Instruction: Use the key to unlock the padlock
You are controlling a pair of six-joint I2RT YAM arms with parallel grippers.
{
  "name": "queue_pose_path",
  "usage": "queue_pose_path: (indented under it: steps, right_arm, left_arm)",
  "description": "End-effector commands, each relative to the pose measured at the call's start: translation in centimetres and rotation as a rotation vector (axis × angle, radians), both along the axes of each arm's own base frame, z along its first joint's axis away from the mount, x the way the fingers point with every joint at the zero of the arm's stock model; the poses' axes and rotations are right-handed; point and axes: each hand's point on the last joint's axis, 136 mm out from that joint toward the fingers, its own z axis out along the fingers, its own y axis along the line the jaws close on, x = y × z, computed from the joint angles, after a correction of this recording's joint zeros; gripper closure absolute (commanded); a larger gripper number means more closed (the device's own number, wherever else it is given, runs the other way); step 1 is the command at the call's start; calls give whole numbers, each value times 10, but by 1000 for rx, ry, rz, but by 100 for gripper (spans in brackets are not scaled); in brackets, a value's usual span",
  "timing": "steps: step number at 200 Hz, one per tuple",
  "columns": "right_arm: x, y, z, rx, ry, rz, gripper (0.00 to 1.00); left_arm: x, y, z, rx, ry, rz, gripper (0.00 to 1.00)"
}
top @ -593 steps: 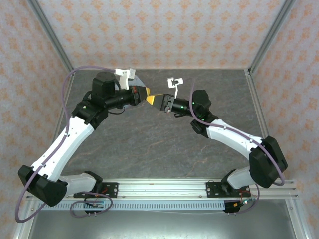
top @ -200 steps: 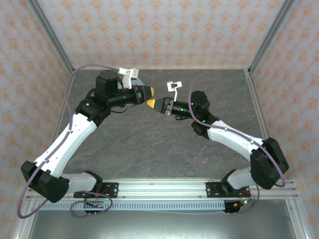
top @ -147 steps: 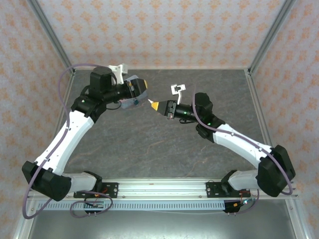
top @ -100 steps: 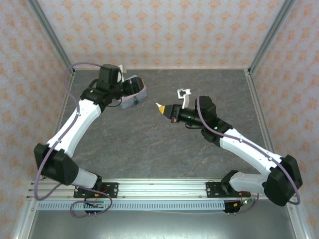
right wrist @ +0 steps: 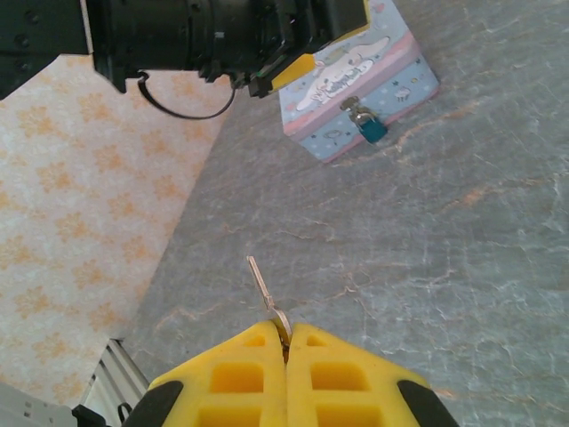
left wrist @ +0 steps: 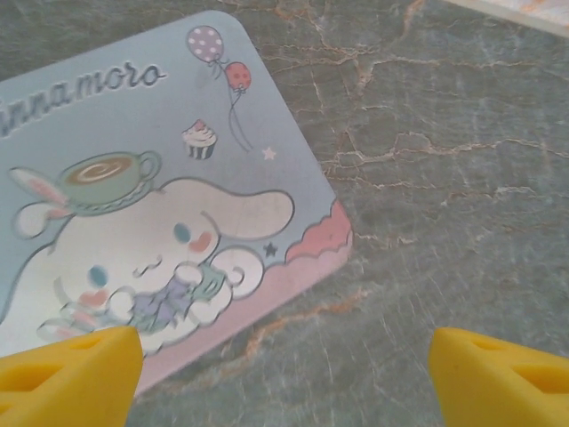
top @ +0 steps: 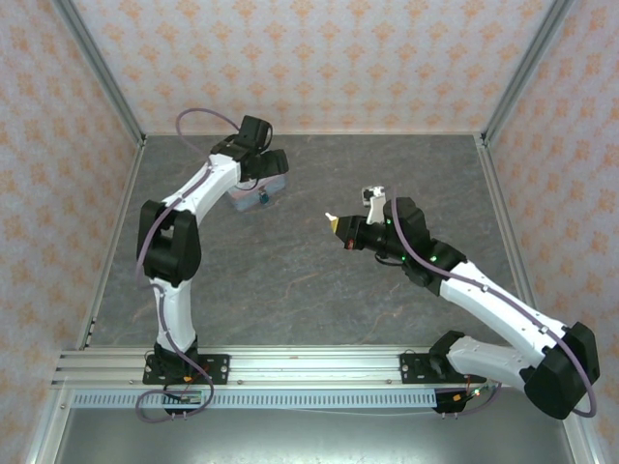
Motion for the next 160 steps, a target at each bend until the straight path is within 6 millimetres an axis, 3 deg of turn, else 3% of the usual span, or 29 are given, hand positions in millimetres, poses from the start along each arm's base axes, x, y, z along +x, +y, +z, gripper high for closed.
queue_pose_path:
  steps: [1,40,82,116,160]
  right_arm:
    - [-3,-9,-4,-27,-6,-25,100]
    - [-6,-13,-3,-26,-2,-33,100]
    - [-8,-16,-6,-23,5,-44,100]
    - [-8,-19,-7,-39,8,-56,100]
    - [-7,-26,-10,-78,18,-77,100]
  left_arm:
    - [23,-3,11,-4,-56,-11,15]
    - [50,-24,-1,-63,-65,-59,15]
    - [66,-32,-16,-88,-58,-65,15]
    - [61,-38,-39,-87,2,-82,15]
    - [30,-47,-66,-63,80,-124,15]
